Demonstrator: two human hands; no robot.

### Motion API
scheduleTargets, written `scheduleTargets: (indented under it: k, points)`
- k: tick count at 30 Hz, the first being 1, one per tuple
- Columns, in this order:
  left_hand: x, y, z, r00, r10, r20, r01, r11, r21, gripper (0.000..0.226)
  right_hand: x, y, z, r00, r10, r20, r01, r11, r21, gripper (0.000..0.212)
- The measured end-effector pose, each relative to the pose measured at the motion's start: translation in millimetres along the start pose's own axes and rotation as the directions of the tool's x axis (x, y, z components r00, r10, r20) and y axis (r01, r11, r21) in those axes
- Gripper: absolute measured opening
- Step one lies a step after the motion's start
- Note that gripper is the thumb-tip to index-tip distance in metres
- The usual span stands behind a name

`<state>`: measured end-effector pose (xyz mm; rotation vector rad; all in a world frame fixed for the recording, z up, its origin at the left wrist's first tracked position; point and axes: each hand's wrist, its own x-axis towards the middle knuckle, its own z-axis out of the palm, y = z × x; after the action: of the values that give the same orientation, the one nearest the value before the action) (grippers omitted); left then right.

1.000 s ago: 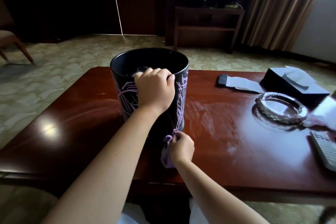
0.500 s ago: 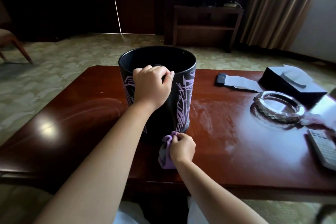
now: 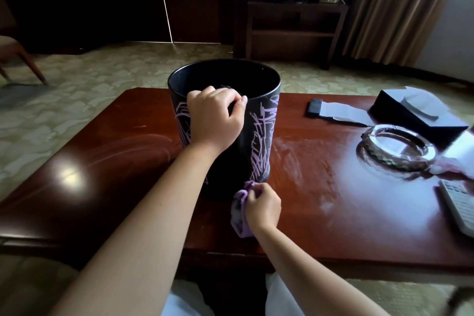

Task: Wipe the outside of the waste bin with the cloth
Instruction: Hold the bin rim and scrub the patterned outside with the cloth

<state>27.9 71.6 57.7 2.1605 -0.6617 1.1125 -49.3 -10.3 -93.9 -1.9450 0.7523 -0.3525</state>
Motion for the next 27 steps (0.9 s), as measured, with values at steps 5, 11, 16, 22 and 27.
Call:
scheduleTargets:
  k: [5,11,16,22,27]
  points:
    - [-1,-1,-2,1.000,-0.006,-0.015,0.006,1.000,-0.016,0.030,7,1,0,0.996,0.081,-0.031,-0.078,0.993,0.090,0.012]
    - [-2,1,-3,1.000,0.002,-0.008,-0.002,0.998,-0.057,0.029,-1,12,-1,0.999,-0.033,-0.019,0.035,0.993,0.113,0.006]
    - [-1,0,-4,1.000,0.003,0.005,-0.002,0.998,-0.057,0.030,3,7,-1,0.995,0.063,-0.076,-0.049,0.984,0.173,0.008]
    - [-2,1,-3,1.000,0.003,0.001,-0.003,0.999,-0.044,0.032,-5,5,3,0.999,-0.024,-0.031,0.030,0.976,0.215,0.008]
    - [-1,0,-6,1.000,-0.003,0.020,0.004,0.999,-0.044,0.033,5,0,0,0.990,0.116,-0.083,-0.094,0.968,0.231,0.005]
